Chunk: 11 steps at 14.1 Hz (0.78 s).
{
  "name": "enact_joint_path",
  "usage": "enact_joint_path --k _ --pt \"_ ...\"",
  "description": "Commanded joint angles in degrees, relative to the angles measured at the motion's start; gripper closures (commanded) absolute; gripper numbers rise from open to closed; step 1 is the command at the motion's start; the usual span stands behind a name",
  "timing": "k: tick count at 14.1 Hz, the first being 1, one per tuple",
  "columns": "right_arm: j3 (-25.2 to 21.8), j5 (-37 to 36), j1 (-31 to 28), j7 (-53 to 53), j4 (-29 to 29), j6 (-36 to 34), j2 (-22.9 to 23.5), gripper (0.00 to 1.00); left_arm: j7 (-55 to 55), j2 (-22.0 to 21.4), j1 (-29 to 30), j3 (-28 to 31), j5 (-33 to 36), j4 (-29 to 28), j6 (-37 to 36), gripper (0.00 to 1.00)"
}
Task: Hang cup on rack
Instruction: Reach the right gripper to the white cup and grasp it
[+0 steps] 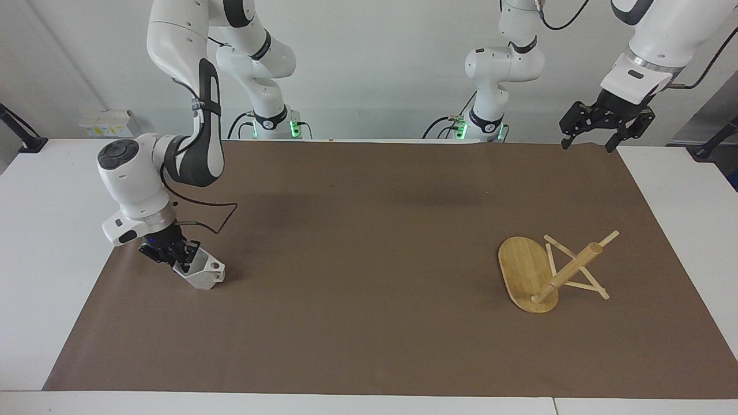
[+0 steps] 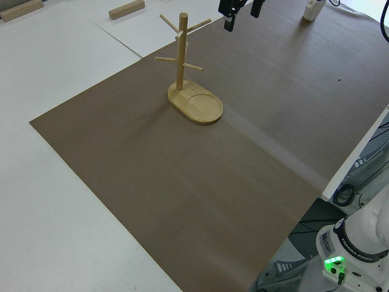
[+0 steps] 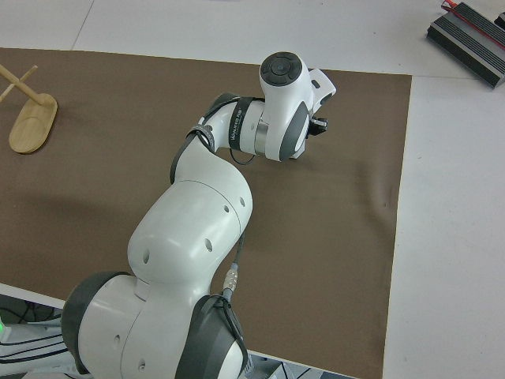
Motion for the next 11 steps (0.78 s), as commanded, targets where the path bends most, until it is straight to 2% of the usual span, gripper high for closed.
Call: enact_joint_path --k 1,9,11 --pt "0.2 1.4 -0.2 -1.9 0.4 -1.0 -0.1 1.0 0.2 -1.3 -0.2 0.5 -0.7 -1.7 1.1 0.0" --pt "0.3 1.5 0.0 -1.6 1.2 -1.5 -0.2 1.0 0.8 -1.3 0.4 0.9 -0.6 -1.7 1.0 0.0" --pt "0.4 1.5 0.0 -1.5 4.9 -6.2 -0.1 1.0 0.7 -1.4 0.4 0.9 -0.6 -1.8 0.4 0.0"
